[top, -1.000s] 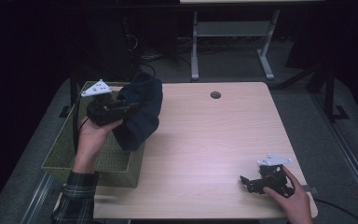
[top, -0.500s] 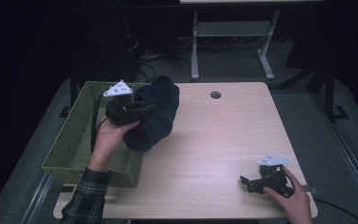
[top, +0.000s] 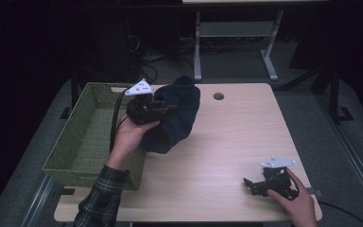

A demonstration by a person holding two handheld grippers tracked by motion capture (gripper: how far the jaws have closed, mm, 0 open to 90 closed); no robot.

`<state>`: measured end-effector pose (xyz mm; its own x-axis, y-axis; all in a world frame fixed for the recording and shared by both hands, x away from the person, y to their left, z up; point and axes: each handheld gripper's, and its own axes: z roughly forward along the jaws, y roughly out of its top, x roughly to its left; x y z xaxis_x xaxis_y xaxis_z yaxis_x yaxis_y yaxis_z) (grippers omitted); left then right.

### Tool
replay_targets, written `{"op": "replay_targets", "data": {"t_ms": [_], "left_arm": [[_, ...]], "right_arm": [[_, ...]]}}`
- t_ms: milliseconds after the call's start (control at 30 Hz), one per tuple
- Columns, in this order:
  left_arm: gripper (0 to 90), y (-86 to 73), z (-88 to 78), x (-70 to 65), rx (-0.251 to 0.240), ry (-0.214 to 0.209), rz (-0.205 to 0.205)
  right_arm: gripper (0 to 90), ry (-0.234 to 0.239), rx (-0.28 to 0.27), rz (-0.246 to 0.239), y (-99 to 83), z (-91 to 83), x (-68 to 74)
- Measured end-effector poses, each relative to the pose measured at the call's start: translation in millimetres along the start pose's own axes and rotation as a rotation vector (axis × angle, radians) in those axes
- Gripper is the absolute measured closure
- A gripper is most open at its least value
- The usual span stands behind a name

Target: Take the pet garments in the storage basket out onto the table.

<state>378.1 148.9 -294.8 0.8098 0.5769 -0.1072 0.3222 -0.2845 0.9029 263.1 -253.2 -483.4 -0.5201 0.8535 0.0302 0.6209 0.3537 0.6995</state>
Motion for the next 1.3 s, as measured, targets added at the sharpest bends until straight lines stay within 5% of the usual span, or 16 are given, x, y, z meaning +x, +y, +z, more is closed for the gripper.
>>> {"op": "replay_targets", "data": {"t_ms": [533,1300], "left_arm": [[69.9,-8.3,56.9,-17.8,0.027,-0.101,0.0],[69.9,-49.1,146.0,-30.5,0.126,-0.145,-0.002]], "right_arm": [[0.0,0.0,0.0,0.0,0.0,0.0,0.1],[0.0,0.001,0.001,0.0,-0.1,0.0,0.0]]}}
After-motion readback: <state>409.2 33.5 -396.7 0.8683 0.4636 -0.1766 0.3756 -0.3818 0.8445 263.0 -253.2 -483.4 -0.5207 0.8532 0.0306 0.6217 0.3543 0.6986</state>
